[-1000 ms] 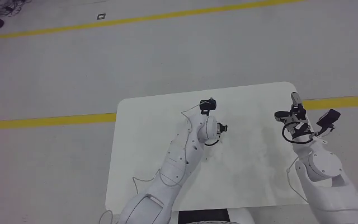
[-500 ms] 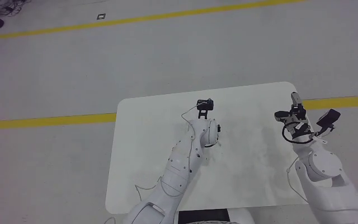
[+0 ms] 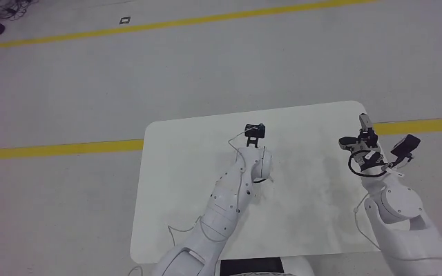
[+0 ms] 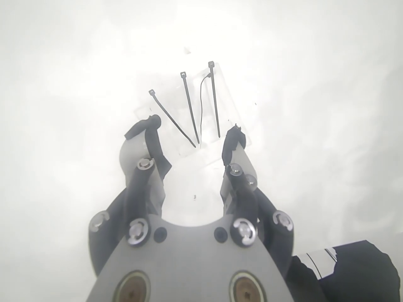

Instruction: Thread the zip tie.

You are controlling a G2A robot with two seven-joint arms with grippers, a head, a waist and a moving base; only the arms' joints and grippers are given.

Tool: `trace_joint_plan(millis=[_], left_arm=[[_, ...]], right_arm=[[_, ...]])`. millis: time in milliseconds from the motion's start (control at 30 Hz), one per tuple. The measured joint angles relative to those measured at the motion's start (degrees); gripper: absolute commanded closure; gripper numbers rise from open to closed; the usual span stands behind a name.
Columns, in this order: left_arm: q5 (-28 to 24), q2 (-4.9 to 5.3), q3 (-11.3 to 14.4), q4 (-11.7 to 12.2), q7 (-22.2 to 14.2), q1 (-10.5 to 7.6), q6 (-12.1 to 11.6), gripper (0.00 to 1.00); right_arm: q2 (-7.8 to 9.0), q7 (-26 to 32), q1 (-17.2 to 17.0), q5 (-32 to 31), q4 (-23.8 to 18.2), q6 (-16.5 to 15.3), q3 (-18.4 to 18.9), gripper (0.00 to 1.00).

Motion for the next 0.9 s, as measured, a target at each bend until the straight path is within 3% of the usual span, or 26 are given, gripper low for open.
trace_joint_plan(millis=[233,900], left_arm=[[0.0,-0.14,0.7,2.3,1.3,-0.60,0.0,0.68],[0.0,-0.18,1.1,6.0,4.2,-2.24,0.0,0.71]], right_arm=[[0.00,0.0,0.0,0.0,0.0,0.0,0.0,0.00],[0.00,0.0,0.0,0.0,0.0,0.0,0.0,0.00]])
